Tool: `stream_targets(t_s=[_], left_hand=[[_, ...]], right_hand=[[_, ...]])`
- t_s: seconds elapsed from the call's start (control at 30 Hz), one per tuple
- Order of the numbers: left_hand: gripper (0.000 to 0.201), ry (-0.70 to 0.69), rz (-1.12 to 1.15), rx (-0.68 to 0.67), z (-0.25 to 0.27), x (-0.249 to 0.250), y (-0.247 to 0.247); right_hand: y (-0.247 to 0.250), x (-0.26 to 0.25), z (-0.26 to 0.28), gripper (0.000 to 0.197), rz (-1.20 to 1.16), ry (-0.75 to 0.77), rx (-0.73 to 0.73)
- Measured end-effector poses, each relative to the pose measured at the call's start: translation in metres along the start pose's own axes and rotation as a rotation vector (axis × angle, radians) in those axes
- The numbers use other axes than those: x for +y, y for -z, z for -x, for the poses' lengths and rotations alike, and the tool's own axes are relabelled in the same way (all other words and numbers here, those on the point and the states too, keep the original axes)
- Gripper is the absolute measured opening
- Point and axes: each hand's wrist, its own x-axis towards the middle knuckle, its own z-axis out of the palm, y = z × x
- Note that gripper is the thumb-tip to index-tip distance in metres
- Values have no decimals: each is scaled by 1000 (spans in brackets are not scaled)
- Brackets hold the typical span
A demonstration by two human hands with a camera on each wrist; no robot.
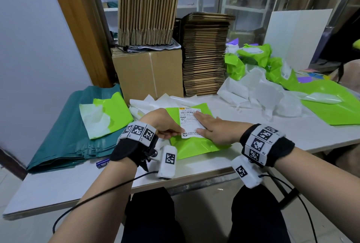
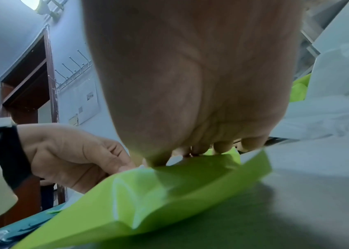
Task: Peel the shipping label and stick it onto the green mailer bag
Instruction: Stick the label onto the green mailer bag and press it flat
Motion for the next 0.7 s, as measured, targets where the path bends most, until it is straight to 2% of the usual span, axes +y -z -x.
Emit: stream_targets(t_s=[0.2, 0.33, 0.5, 0.7], left_hand=[[23, -14, -14, -23, 0, 0, 0], [19, -21, -32, -35, 0, -3, -2], [38, -18, -7, -32, -3, -9, 5], [38, -23, -18, -33, -5, -9, 12]], right_hand=[[22, -11, -5, 77, 128, 8, -9], [24, -17, -16, 81, 113, 35, -24], [8, -18, -20, 76, 125, -7, -56], [-4, -18, -23, 75, 56, -32, -25]])
